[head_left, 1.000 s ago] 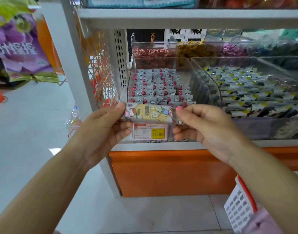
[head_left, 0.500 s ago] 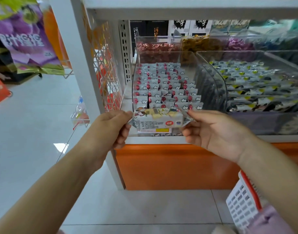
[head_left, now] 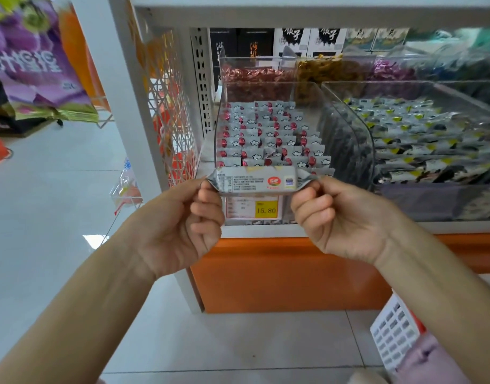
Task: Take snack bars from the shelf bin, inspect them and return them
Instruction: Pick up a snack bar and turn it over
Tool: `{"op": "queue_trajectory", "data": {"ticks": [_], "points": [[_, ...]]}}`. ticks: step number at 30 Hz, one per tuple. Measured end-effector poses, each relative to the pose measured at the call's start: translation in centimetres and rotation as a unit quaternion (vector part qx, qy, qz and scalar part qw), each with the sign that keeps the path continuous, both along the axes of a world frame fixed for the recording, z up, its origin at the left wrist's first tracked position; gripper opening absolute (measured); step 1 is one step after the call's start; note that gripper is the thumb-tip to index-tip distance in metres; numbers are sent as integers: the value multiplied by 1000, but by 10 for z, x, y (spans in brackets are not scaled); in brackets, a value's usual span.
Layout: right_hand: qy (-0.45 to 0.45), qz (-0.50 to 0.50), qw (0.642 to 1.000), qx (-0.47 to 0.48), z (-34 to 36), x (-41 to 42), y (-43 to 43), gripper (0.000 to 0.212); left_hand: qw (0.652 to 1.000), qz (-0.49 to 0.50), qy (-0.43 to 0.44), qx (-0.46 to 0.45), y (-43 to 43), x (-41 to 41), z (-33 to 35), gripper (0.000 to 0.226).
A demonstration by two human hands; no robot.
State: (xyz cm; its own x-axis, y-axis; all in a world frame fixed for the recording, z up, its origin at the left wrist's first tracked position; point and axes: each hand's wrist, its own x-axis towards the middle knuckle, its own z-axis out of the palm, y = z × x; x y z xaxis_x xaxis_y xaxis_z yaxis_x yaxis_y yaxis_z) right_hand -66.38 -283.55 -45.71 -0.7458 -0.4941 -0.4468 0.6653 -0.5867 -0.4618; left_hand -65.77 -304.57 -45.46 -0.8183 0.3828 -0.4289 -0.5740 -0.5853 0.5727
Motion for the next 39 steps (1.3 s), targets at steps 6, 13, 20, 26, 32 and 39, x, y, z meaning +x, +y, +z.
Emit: {"op": "queue_trajectory", "data": {"ticks": [6, 13, 20, 26, 32, 39], "points": [[228, -53, 937, 259, -1, -1, -2, 28, 972, 17, 123, -198, -2, 0, 3, 23], [546, -168, 657, 492, -8, 4, 2, 16, 940, 49, 223, -255, -3, 9, 7, 24], [543, -198, 679, 452, -13, 4, -1, 17, 932, 26, 246, -265, -4, 6, 5, 37], [500, -143, 755, 400, -14, 5, -3, 25, 853, 42, 363, -371, 2, 7, 0, 24], [532, -120, 715, 438, -12, 4, -1, 29, 776, 41, 442, -448, -1, 8, 5, 33], [560, -139, 666, 472, -9, 3, 2, 8, 648, 4, 493, -580, -2, 10, 5, 29]]}}
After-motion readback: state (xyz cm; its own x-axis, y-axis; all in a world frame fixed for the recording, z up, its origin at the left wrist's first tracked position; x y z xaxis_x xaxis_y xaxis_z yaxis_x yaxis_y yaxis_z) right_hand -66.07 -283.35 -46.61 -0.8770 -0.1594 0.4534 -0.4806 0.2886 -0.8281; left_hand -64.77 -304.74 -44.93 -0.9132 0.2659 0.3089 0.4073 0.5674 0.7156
